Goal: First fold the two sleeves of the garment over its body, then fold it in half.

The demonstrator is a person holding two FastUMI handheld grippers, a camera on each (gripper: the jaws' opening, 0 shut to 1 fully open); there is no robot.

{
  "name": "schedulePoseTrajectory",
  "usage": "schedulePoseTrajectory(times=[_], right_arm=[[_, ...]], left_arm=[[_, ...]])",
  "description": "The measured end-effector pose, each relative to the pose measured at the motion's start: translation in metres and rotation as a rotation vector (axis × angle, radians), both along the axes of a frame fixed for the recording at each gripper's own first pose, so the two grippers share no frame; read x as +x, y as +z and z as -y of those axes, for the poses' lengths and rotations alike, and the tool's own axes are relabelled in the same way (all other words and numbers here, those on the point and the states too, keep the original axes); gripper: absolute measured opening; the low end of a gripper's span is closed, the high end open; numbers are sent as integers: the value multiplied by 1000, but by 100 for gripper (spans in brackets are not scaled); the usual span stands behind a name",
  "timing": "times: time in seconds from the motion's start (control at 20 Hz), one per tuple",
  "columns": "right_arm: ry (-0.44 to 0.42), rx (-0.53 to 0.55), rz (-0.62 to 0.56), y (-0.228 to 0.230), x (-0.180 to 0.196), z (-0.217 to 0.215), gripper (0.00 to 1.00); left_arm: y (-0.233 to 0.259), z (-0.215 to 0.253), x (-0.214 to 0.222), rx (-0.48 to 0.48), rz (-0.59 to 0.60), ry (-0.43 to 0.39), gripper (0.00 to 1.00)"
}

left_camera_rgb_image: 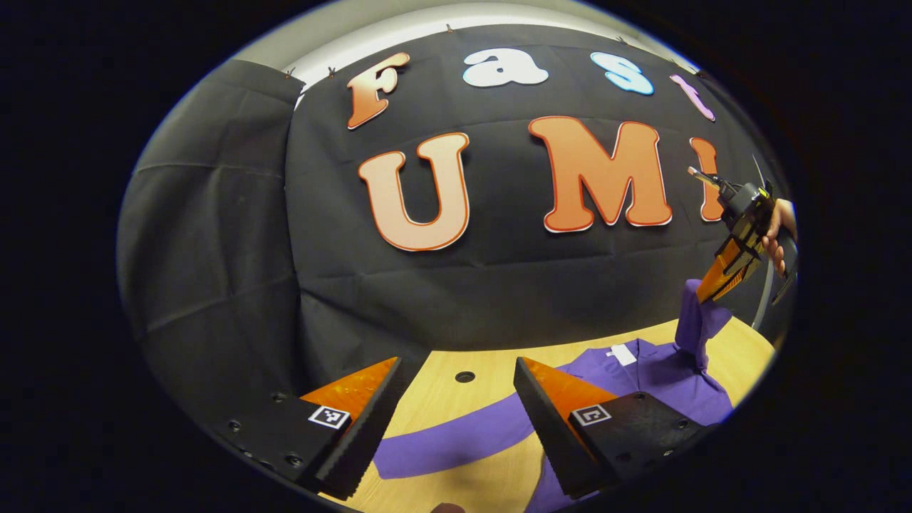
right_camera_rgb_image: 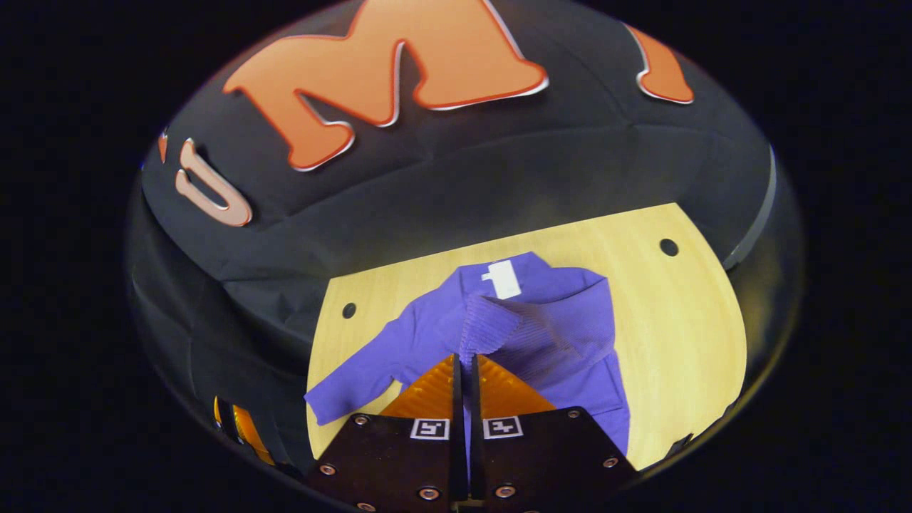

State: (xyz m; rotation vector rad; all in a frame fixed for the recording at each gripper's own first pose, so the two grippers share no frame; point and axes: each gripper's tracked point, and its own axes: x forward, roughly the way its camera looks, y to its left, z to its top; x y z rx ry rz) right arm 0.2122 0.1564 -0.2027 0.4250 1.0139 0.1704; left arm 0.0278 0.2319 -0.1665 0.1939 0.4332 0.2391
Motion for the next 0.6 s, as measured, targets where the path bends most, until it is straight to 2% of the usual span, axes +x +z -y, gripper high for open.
schedulePoseTrajectory(times=[0.2,0.3,0.35,0.4,0.5,0.55,0.6], right_arm=[[33,40,-6,1,-2,-43,4],[42,78,9,9,-3,-56,9],[43,86,24,13,-2,-58,0],[33,77,37,17,-3,-54,25],[10,45,78,23,-1,-40,40],[1,33,106,29,0,-33,44],[-12,18,131,35,0,-25,54]], left_arm=[[-5,-21,-3,5,-15,16,96],[-8,-32,-4,10,-22,24,96],[-10,-36,-2,10,-28,25,97],[-13,-40,-2,13,-34,28,97],[-16,-51,2,19,-44,33,96],[-18,-54,4,16,-49,34,96],[-22,-58,6,11,-59,40,96]])
